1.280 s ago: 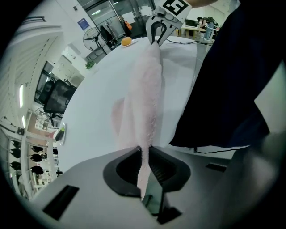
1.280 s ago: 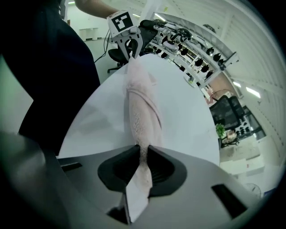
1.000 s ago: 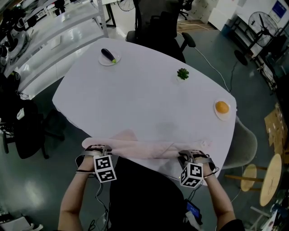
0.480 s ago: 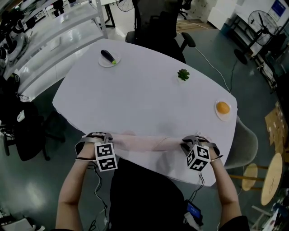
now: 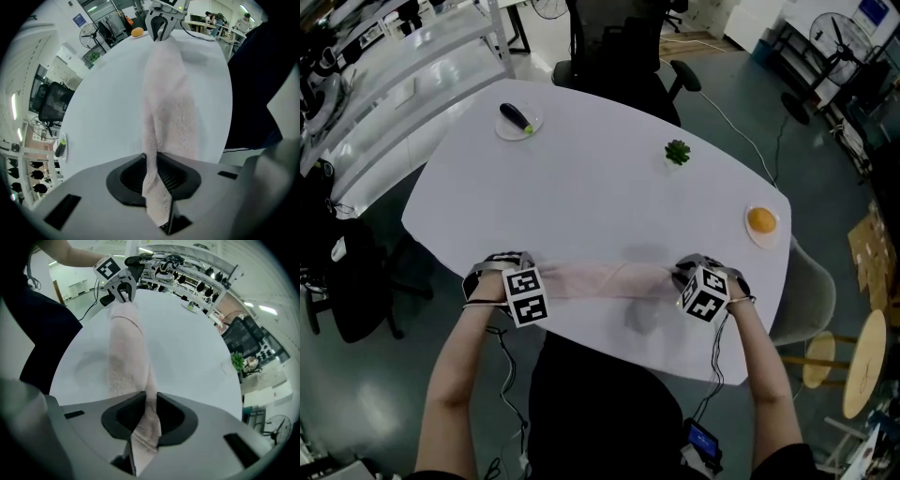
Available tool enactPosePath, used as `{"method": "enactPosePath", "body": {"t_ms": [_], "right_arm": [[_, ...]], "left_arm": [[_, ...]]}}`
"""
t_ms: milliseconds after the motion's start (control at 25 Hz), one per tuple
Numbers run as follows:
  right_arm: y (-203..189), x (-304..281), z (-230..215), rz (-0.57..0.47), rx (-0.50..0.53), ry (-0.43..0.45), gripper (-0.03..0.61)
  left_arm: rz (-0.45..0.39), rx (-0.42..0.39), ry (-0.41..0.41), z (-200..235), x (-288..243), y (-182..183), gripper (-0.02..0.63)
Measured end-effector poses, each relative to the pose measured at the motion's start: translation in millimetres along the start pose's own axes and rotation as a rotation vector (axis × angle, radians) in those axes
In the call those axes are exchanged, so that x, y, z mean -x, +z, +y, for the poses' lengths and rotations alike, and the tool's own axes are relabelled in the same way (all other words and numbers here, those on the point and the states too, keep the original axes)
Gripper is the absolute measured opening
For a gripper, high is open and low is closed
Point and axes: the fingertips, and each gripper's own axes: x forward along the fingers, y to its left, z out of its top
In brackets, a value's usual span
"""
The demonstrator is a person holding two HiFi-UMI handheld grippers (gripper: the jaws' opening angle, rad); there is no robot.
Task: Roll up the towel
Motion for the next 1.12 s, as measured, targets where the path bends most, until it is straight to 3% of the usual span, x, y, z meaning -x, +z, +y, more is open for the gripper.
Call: {"method": "enactPosePath", "body": {"t_ms": [280, 520, 720, 840, 1000, 1120], "right_arm": [[0.2, -5.4, -1.6, -0.025, -0.028, -0.02, 0.078], [0.1, 27.5, -22.4, -0.097, -0.078, -0.151, 0.209], [1.4, 68.0, -28.7, -0.189, -0.179, -0.235, 0.347], [-0.2, 90.2, -20.5, -0.262, -0.288, -0.211, 0.494], [7.2, 123.8, -1.9, -0.414, -0.418, -0.163, 0.548], [8.7, 141.7, 18.4, -0.497, -0.491, -0.14, 0.562]], "left_arm": [[-0.037, 0.061, -0.017, 3.3, 0.2, -0.3, 0.095], [-0.124, 0.242, 0.023, 16.6, 23.4, 0.5, 0.203], [-0.291, 0.457, 0.069, 24.3, 61.3, 14.0, 0.241], [-0.422, 0.595, 0.098, 30.7, 89.5, 28.4, 0.331], [-0.608, 0.76, 0.123, 32.5, 128.7, 51.9, 0.362], [-0.711, 0.825, 0.12, 22.2, 146.2, 69.6, 0.367]]}}
